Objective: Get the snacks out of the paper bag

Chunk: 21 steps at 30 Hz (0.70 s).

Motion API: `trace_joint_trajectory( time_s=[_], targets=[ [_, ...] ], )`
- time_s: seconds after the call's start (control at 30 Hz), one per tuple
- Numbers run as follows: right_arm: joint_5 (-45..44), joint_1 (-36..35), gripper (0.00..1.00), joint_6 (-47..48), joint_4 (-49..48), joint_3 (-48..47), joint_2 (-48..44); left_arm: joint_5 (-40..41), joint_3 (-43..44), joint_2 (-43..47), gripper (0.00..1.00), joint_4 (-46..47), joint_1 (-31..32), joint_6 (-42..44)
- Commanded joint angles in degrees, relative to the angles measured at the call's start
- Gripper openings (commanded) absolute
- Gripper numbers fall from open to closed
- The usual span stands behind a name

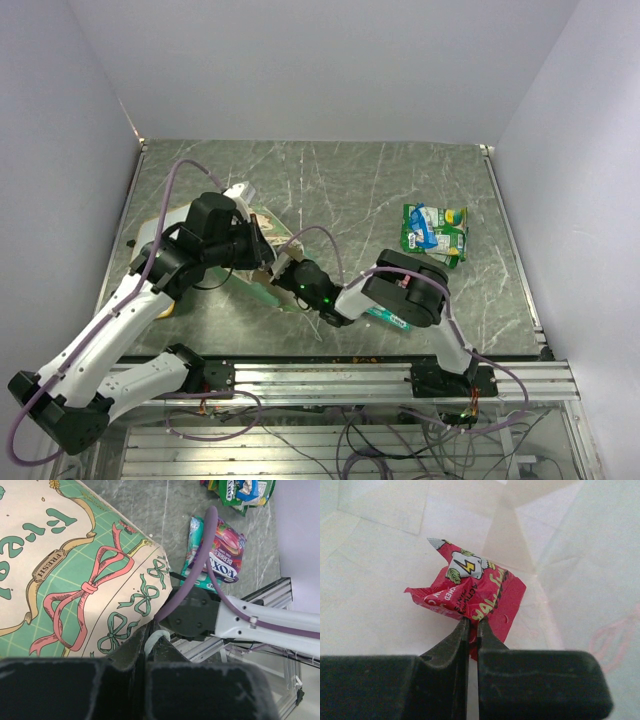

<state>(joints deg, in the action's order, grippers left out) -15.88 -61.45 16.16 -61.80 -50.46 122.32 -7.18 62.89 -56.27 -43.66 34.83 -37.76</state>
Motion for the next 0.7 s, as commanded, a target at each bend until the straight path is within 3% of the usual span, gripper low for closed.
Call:
trace_joint_trajectory(
  time_s=[0.0,0.33,0.67],
  targets=[
    [3.54,0.23,0.00,1.68,-8.09,4.08,-4.90,-0.08,-0.66,-2.17,0.07,0.74,0.24,0.65],
    [7.21,-0.47,0.00,0.62,-10.36,11.70,-11.67,-0.08,0.48,-4.34,0.07,3.38,0.24,1.03],
    [12.67,-2.66,0.00,-1.56,3.94,18.98,-26.17,3.58,2.03,-7.22,0.07,3.97,0.24,-0.81]
  ],
)
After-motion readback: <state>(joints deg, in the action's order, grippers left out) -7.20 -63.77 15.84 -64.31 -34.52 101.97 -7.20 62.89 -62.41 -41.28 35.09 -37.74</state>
